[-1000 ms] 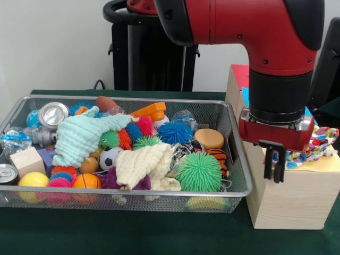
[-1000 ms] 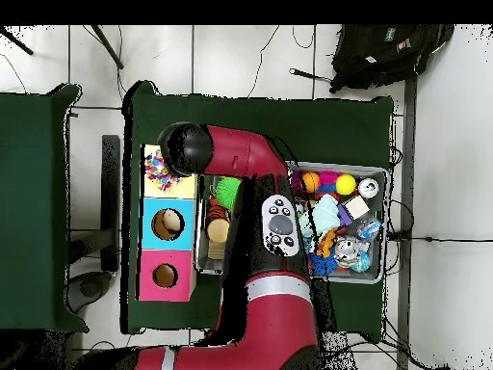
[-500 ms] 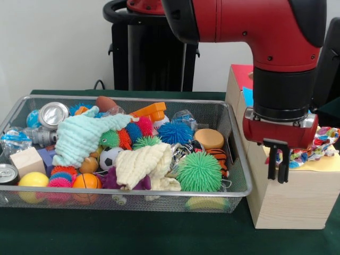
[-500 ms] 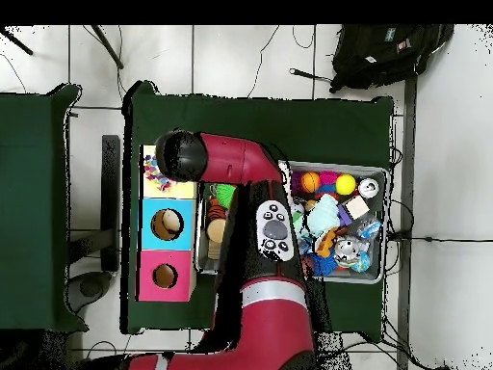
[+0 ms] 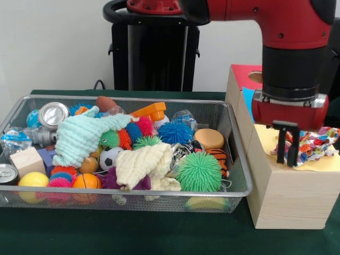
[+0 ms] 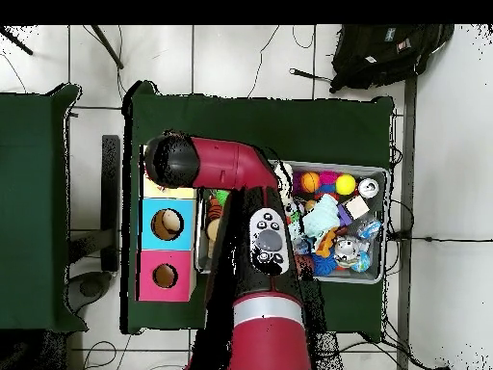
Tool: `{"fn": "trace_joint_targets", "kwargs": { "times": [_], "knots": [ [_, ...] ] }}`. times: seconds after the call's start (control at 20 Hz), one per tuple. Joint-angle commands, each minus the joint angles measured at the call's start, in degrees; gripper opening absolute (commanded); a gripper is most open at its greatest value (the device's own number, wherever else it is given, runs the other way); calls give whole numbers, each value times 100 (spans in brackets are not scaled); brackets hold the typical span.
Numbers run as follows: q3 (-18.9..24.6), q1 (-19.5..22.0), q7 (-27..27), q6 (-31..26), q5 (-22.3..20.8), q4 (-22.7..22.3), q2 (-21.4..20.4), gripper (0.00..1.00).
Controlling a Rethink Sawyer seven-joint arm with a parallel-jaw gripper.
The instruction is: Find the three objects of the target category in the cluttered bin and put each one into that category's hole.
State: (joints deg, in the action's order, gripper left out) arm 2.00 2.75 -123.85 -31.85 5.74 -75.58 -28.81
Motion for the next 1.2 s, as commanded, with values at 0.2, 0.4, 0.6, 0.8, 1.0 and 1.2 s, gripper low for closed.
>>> {"fn": "trace_joint_targets", "kwargs": {
  "times": [0.2, 0.4, 0.6, 0.8, 1.0, 1.2],
  "knots": [
    [261, -63, -601, -602, 155, -760, -221, 0],
    [253, -81, -606, -381, 105, -767, -83, 0],
    [252, -54, -534, -349, 60, -711, 6, 0],
    [248, 2, -401, -397, -5, -616, 71, 0],
    [149, 60, -183, -847, -125, -282, 177, 0],
    [95, 133, -123, -1294, -164, 8, 528, 0]
  ]
}}
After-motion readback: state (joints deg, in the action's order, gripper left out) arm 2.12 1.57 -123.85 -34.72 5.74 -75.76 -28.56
